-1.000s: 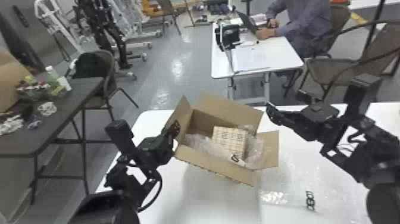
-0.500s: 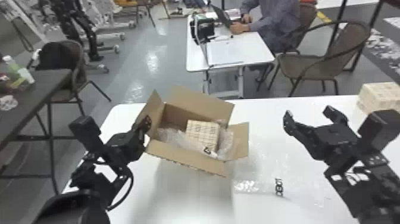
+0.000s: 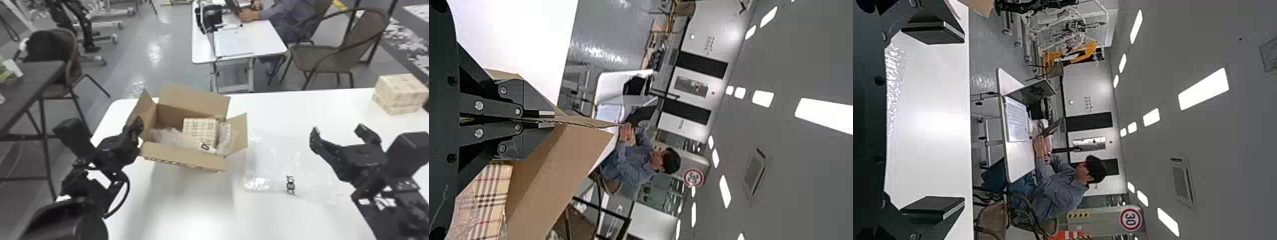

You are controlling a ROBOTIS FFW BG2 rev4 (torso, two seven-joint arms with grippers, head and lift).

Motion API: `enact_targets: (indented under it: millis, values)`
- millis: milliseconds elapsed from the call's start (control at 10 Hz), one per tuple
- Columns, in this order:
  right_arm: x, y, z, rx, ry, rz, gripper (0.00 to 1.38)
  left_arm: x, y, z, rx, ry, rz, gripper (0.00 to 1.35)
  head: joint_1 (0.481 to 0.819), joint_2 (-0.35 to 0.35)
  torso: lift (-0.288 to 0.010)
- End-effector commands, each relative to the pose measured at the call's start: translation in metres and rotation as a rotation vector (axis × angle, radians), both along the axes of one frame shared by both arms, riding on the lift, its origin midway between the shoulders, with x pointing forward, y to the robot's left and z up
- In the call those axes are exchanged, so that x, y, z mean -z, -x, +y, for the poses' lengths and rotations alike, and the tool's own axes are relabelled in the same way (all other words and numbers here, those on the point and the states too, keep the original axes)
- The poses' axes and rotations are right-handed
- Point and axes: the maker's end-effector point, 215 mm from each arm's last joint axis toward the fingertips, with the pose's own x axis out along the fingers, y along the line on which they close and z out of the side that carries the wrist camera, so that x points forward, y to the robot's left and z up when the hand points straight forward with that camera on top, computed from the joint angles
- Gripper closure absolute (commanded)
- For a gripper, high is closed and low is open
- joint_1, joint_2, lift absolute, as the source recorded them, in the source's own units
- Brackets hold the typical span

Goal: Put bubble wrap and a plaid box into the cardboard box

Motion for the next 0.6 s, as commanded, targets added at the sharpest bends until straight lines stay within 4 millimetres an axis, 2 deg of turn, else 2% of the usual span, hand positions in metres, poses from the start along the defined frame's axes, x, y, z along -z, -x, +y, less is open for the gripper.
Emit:
enact_targets:
  millis: [0,200,500]
  values:
    - [0.006,0.002,-0.001,0.003,0.006,0.015,0.15,0.011,0.008,0.013,-0.091,0.028,0.009,1.22,0.695,0.158,-0.108]
    - [0.007,0.003,-0.001,0.001,0.015,0.014,0.15,0.033,0.018,0.017,-0.252,0.177,0.027,1.22,0.695,0.185,-0.108]
    - [0.007,0.003,-0.002,0.001,0.022,0.015,0.15,0.034,0.026,0.027,-0.409,0.283,-0.030,1.22,0.695,0.190,-0.108]
